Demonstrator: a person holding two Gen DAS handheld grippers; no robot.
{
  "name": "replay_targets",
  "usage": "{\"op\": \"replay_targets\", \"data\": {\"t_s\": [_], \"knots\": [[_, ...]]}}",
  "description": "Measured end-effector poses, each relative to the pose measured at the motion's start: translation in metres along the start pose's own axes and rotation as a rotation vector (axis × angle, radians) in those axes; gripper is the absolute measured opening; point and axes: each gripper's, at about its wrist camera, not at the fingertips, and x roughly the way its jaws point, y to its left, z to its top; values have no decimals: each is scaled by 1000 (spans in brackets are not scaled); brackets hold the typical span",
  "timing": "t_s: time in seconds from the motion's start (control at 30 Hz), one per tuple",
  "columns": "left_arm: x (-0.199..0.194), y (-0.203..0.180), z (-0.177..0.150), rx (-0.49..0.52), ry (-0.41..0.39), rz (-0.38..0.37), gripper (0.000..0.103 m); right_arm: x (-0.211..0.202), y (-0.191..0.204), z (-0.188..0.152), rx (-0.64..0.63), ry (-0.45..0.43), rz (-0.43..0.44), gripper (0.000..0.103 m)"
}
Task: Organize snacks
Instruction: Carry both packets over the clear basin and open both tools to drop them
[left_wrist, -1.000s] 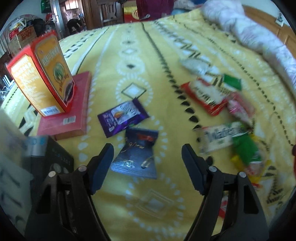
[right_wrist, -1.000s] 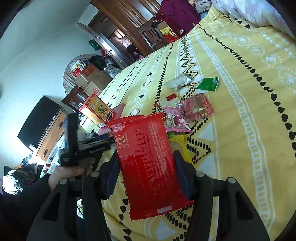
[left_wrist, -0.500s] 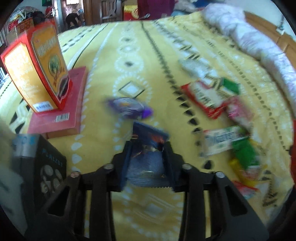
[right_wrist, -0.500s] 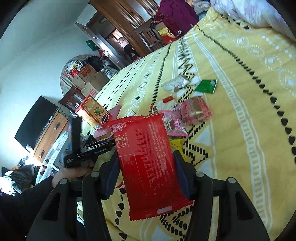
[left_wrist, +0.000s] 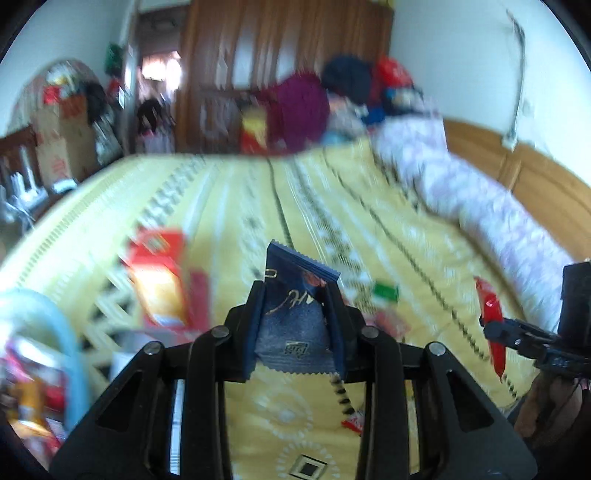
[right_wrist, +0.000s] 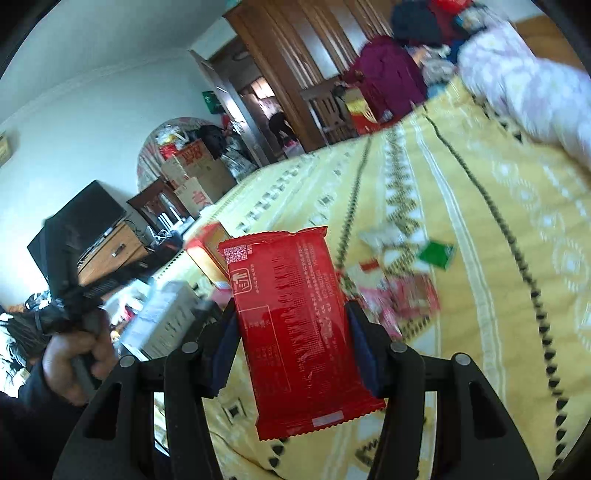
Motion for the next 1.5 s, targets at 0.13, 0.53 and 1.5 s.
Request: {"op": "replay_targets", "data": {"t_s": [0.13, 0.53, 1.5], "knots": [[-53, 42, 29, -28, -100, 94, 32, -4, 49, 39, -88, -46, 37, 59], [-159, 202, 35, -198, -199, 450, 32, 75, 272, 118, -361, -4, 244, 59], [-106, 319, -56, -342, 175, 578, 33, 311, 440, 25, -509, 489, 359, 59]]}}
